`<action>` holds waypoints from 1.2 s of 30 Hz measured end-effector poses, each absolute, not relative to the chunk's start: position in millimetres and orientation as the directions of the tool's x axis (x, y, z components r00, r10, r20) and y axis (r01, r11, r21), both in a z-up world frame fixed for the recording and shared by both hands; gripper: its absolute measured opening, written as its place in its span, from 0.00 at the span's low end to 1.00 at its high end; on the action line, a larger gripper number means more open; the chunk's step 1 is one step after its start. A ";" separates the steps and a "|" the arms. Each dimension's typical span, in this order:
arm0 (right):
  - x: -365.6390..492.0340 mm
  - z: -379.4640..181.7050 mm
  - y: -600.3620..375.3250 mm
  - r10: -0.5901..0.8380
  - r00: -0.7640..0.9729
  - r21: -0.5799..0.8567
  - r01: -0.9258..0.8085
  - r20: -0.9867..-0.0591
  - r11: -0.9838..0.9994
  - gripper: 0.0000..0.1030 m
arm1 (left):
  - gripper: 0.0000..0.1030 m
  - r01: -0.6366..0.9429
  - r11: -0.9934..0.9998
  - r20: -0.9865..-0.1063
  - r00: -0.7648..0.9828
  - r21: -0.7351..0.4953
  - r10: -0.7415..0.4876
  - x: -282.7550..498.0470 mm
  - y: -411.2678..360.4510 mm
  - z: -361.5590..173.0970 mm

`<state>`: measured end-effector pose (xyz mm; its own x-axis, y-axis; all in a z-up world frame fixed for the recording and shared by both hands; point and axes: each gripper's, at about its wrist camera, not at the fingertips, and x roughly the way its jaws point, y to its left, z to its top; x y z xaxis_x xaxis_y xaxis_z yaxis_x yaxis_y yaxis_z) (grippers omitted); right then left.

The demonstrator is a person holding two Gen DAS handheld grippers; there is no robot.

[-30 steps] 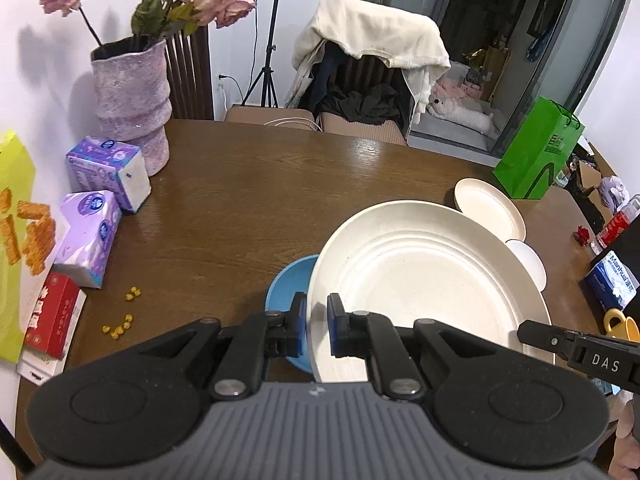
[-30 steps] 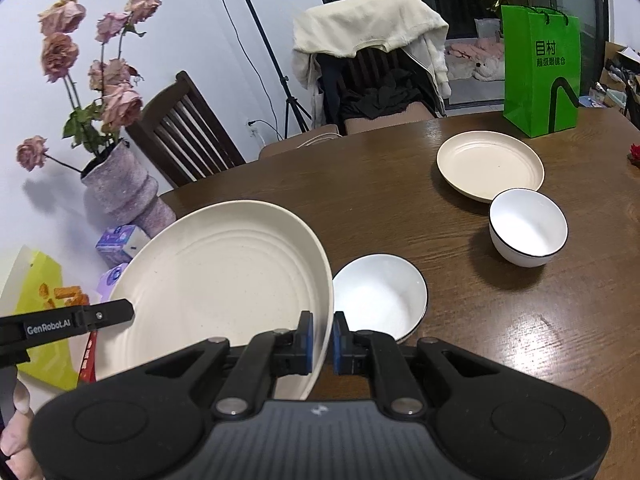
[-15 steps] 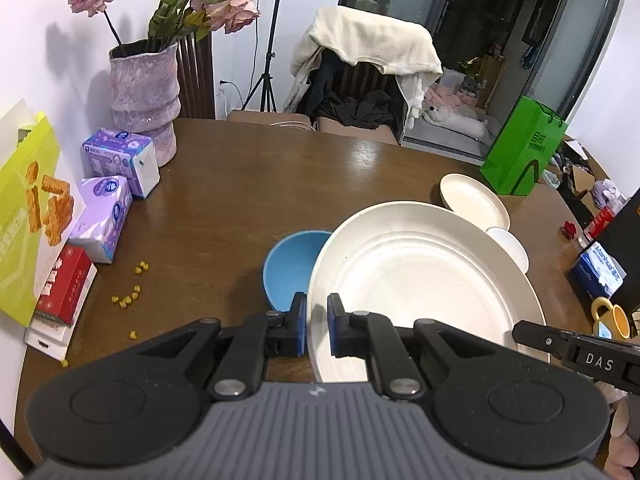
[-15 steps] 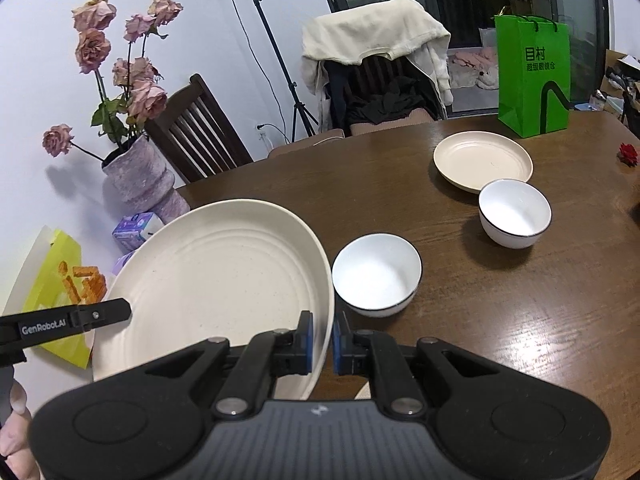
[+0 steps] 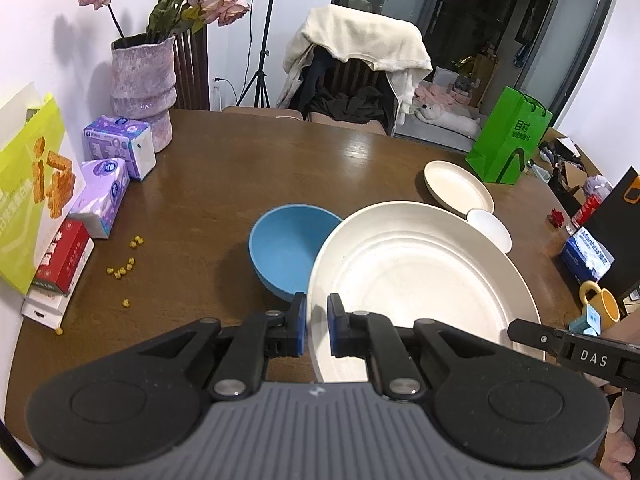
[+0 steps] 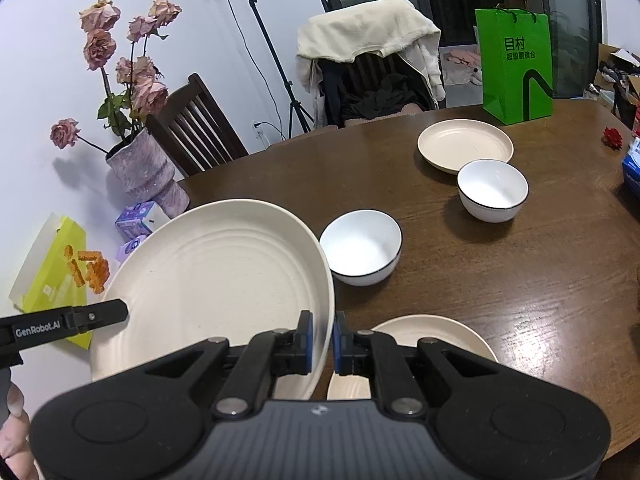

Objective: Organize plates and bowls
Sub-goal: 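Lower the held cream plate onto the placed cream plate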

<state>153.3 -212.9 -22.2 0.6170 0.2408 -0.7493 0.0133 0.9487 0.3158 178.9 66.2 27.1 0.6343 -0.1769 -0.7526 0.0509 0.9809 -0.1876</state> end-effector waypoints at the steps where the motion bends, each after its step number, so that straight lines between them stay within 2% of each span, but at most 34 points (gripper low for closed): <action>1: 152.6 -22.5 -213.5 0.240 0.617 0.315 0.013 -0.750 0.949 0.09 | 0.10 0.052 0.981 -0.754 0.633 -0.187 -0.177 177.3 65.3 26.3; 36: 81.3 -53.4 -284.8 0.129 0.624 0.302 0.180 -0.771 0.936 0.09 | 0.10 0.220 0.957 -0.787 0.551 -0.186 -0.280 154.1 -10.5 -8.1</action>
<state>81.3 -284.8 -53.4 0.6240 0.1285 -0.7708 0.1796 0.9364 0.3015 154.1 -10.5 -8.1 0.5505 -0.2798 -0.7865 0.2204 0.9574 -0.1863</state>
